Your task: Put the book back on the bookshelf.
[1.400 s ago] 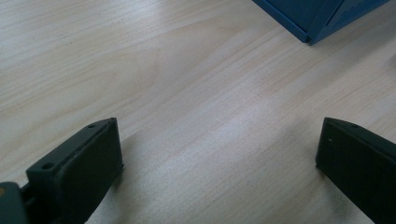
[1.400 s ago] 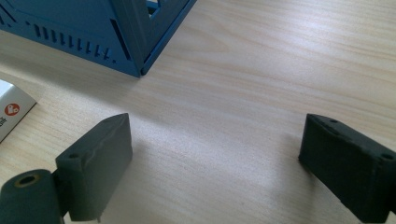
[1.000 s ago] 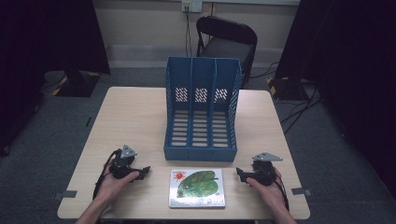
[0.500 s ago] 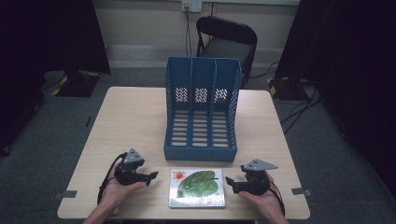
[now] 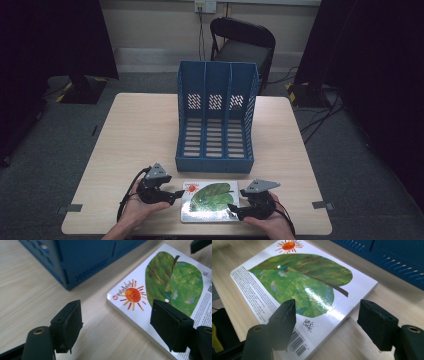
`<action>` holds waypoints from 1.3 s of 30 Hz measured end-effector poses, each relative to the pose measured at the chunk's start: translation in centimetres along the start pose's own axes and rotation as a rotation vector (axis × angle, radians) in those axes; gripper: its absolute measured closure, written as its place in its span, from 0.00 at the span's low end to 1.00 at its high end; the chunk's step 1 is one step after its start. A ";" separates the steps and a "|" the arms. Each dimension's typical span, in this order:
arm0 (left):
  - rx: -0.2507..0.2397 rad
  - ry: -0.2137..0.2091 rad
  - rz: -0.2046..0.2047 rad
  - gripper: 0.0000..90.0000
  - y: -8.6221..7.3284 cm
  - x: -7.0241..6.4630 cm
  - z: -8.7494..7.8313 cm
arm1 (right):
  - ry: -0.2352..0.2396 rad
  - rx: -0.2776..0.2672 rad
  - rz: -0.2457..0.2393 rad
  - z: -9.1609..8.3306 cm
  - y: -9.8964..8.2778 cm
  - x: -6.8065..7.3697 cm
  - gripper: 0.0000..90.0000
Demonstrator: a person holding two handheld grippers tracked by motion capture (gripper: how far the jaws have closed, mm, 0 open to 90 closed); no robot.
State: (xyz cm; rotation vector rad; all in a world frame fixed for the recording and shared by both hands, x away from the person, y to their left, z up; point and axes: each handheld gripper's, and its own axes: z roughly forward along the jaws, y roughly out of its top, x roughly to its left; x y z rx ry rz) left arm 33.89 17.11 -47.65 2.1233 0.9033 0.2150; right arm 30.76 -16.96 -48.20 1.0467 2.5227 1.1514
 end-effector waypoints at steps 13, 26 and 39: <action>0.031 -0.062 -0.032 0.30 -0.1 -0.2 1.5 | 0.053 0.055 0.031 1.6 -0.1 -0.3 0.14; 0.066 -0.078 -0.040 0.43 -0.4 -0.1 1.9 | 0.102 0.078 -0.056 2.0 -0.2 1.4 0.09; 0.042 -0.045 -0.066 0.43 -0.4 1.7 1.8 | 0.150 0.093 -0.083 1.8 -0.1 1.8 0.15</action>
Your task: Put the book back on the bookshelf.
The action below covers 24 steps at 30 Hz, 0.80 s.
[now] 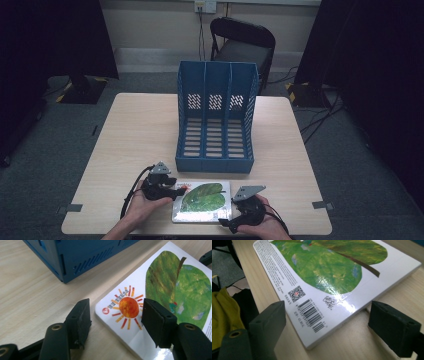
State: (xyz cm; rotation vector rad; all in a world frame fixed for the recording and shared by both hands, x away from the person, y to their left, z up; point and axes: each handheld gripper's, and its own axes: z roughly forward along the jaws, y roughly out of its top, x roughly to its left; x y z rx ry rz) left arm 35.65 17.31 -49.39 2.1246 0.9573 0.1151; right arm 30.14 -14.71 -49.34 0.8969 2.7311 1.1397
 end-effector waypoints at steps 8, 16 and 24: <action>0.025 -0.060 -0.017 0.21 -0.4 -1.2 -0.1 | 0.002 -0.004 0.005 0.1 0.1 -0.2 0.15; -0.038 -0.110 -0.146 0.28 -0.6 -0.3 -0.5 | -0.004 0.001 -0.007 0.2 0.2 -0.1 0.13; -0.135 -0.201 -0.296 0.33 -0.9 0.9 -1.2 | -0.005 0.005 -0.013 0.2 0.1 0.0 0.10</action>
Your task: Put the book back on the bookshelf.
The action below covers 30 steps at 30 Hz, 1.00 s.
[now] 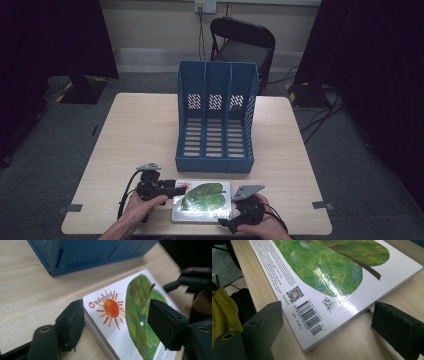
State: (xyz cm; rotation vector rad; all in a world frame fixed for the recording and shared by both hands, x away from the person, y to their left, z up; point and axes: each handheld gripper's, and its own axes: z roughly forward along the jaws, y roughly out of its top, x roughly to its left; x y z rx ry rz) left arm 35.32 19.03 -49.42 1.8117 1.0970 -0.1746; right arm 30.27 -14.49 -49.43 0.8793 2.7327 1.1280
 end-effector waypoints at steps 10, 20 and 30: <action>-0.065 -0.103 -0.181 0.39 -0.3 0.9 -0.6 | -0.015 -0.002 -0.005 0.1 0.0 0.1 0.09; 0.041 -0.182 -0.139 0.50 -0.7 -0.2 0.6 | -0.007 -0.010 -0.001 0.2 0.0 0.1 0.08; 0.094 -0.187 -0.121 0.52 -0.8 -0.4 1.5 | 0.006 -0.014 0.003 0.4 0.3 -0.2 0.09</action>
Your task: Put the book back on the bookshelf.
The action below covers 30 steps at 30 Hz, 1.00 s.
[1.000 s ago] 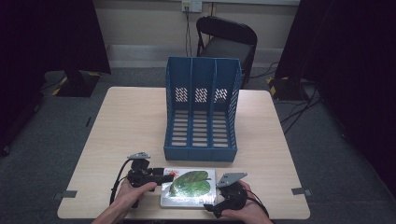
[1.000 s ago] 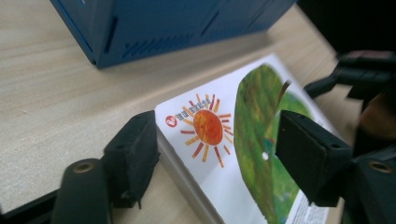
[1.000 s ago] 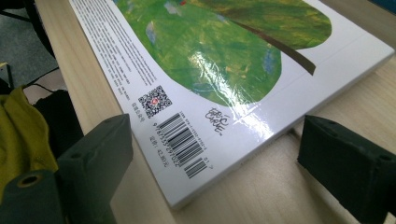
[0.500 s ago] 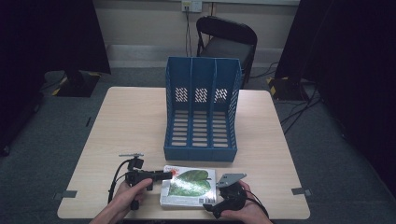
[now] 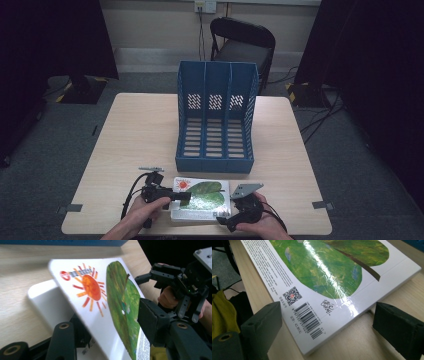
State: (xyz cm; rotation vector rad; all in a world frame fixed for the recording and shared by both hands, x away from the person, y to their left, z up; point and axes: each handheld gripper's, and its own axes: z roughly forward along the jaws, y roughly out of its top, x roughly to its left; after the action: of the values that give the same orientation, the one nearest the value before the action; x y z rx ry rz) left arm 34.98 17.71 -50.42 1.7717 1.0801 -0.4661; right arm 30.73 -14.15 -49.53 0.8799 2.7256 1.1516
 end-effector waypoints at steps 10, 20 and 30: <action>0.065 -0.004 0.086 0.59 0.1 -1.0 1.1 | 0.018 -0.058 -0.048 -0.3 0.3 0.4 0.16; 0.106 0.008 0.177 0.60 0.1 -1.8 1.6 | 0.024 -0.057 -0.049 0.1 0.2 0.4 0.11; 0.129 0.023 0.292 0.72 0.3 -2.3 1.6 | 0.045 -0.057 0.012 -0.6 0.4 -0.6 0.17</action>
State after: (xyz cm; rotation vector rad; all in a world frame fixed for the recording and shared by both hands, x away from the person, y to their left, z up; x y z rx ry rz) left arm 34.23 15.18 -49.35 2.0141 0.8034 -0.3414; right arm 31.25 -14.64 -48.89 0.8748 2.7111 1.2590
